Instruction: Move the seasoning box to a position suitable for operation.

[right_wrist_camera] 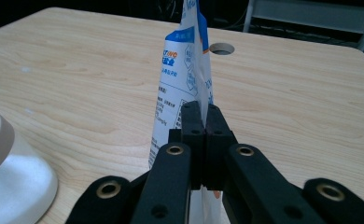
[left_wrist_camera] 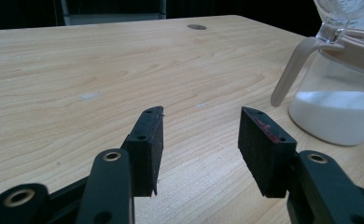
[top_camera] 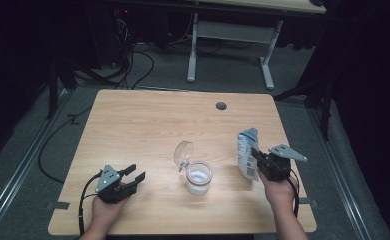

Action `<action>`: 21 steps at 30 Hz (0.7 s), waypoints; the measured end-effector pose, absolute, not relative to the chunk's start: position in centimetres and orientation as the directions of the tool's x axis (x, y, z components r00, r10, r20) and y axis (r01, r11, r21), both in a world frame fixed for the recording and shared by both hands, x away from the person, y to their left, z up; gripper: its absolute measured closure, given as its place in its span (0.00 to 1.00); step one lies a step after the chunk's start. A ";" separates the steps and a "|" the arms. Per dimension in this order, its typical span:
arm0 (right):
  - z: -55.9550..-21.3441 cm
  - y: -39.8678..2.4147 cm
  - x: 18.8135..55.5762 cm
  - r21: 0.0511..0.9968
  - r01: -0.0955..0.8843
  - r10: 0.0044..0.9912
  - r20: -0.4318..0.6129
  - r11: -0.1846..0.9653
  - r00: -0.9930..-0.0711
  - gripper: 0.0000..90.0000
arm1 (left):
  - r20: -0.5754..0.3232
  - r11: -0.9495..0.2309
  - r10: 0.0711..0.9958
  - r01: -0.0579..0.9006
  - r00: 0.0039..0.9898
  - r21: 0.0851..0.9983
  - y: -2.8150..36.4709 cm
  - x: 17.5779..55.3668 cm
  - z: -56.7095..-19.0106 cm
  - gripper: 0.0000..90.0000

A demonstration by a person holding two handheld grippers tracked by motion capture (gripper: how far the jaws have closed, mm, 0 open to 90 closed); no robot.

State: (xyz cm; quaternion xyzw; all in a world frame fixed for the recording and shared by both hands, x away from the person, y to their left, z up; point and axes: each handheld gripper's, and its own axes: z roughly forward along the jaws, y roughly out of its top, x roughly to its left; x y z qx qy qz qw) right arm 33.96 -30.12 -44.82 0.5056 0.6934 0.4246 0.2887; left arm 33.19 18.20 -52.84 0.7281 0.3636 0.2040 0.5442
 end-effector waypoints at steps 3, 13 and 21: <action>-45.1 -30.5 33.9 0.893 0.439 0.947 0.053 0.096 -0.316 1.00 | -0.099 -0.141 0.753 0.307 0.651 0.941 18.2 33.2 -52.9 0.56; -46.2 -31.3 33.5 0.927 0.373 0.949 0.086 0.036 -0.304 1.00 | -0.091 -0.152 0.756 0.308 0.648 0.939 18.1 33.1 -52.9 0.56; -47.3 -31.8 33.4 0.944 0.331 0.949 0.110 -0.007 -0.294 1.00 | -0.080 -0.166 0.756 0.309 0.649 0.936 17.9 33.0 -53.0 0.55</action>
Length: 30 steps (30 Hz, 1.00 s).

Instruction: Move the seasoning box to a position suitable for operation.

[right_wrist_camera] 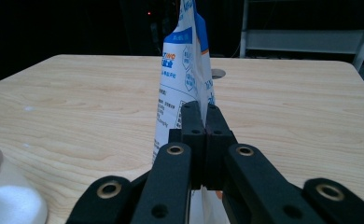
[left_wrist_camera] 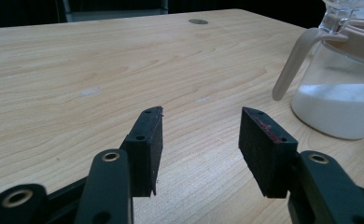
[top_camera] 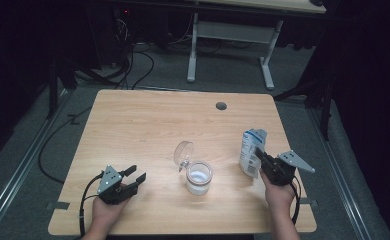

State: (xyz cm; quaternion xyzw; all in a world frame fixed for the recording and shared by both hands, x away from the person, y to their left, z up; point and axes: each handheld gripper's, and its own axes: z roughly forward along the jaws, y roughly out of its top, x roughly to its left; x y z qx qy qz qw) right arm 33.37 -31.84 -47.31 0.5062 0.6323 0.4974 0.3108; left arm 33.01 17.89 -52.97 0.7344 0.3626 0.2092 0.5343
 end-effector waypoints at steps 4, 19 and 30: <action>-47.7 -32.0 33.2 0.953 0.304 0.949 0.108 -0.014 -0.296 1.00 | -0.080 -0.166 0.758 0.310 0.647 0.936 17.9 33.0 -53.0 0.55; -48.9 -32.3 33.2 0.966 0.258 0.943 0.112 -0.029 -0.313 1.00 | -0.085 -0.158 0.763 0.313 0.640 0.937 18.0 32.9 -53.0 0.55; -49.7 -32.1 32.4 0.963 0.270 0.945 0.103 -0.016 -0.311 0.97 | -0.090 -0.151 0.761 0.310 0.643 0.939 18.0 32.9 -53.0 0.54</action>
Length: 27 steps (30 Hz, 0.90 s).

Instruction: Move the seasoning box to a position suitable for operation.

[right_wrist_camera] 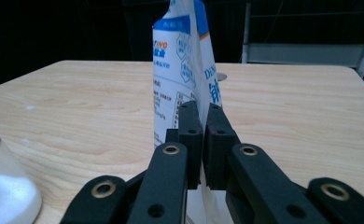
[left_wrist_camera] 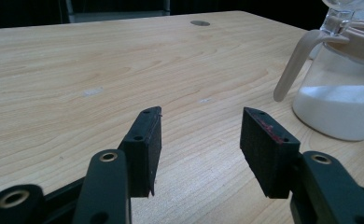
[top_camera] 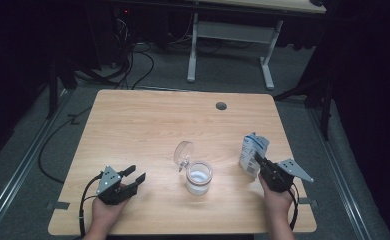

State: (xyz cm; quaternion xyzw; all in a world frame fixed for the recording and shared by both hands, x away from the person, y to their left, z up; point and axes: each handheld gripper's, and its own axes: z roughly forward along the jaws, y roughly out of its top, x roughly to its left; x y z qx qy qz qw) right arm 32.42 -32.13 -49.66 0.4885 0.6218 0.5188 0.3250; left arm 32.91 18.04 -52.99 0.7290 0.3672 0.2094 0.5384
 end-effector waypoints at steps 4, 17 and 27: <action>-49.7 -32.1 32.3 0.962 0.273 0.946 0.101 -0.014 -0.307 0.95 | -0.090 -0.150 0.760 0.309 0.643 0.939 18.0 32.9 -53.0 0.54; -49.7 -32.0 32.2 0.962 0.275 0.949 0.093 -0.007 -0.301 0.92 | -0.084 -0.158 0.760 0.309 0.645 0.938 18.0 32.9 -53.0 0.53; -49.6 -31.8 32.0 0.962 0.272 0.953 0.076 0.006 -0.292 0.89 | -0.083 -0.160 0.758 0.308 0.647 0.938 18.0 32.9 -53.0 0.53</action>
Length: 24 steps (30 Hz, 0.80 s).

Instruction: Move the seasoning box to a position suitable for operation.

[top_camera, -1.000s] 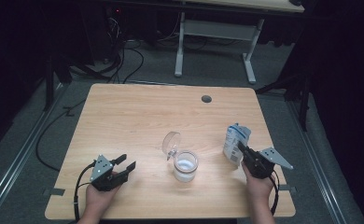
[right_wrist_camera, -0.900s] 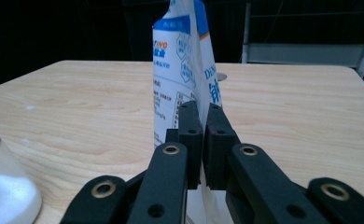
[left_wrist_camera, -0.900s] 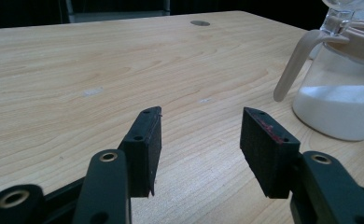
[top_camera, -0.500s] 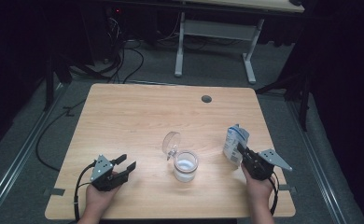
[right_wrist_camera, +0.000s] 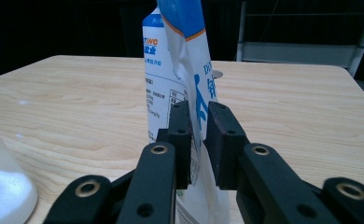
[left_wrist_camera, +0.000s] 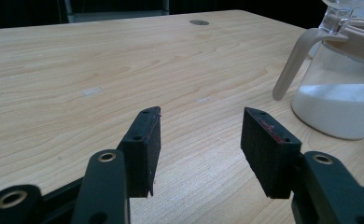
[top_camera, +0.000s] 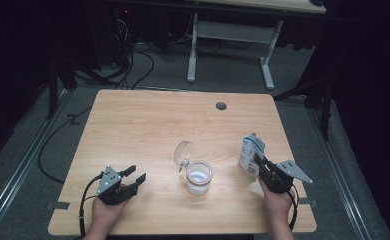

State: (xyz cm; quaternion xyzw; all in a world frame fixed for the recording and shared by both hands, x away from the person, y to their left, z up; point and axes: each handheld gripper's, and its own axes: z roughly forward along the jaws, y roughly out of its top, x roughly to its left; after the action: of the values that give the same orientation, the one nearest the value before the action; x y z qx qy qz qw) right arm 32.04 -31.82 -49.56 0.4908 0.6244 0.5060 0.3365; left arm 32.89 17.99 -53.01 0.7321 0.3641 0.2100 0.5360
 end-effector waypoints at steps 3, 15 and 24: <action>-49.6 -31.8 32.0 0.962 0.274 0.954 0.075 0.008 -0.290 0.86 | -0.083 -0.159 0.758 0.307 0.647 0.938 18.0 32.9 -53.0 0.53; -49.6 -31.5 32.1 0.957 0.288 0.959 0.066 0.017 -0.277 0.76 | -0.083 -0.160 0.757 0.307 0.648 0.938 18.0 32.9 -53.0 0.53; -49.7 -31.4 32.2 0.952 0.304 0.962 0.059 0.025 -0.265 0.68 | -0.079 -0.167 0.756 0.308 0.650 0.937 17.9 32.9 -53.0 0.53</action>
State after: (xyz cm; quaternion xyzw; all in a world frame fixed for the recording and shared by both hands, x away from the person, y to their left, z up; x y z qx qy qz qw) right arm 32.23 -31.40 -49.66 0.5023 0.6303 0.4849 0.3395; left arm 32.88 17.87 -53.01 0.7347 0.3620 0.2096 0.5341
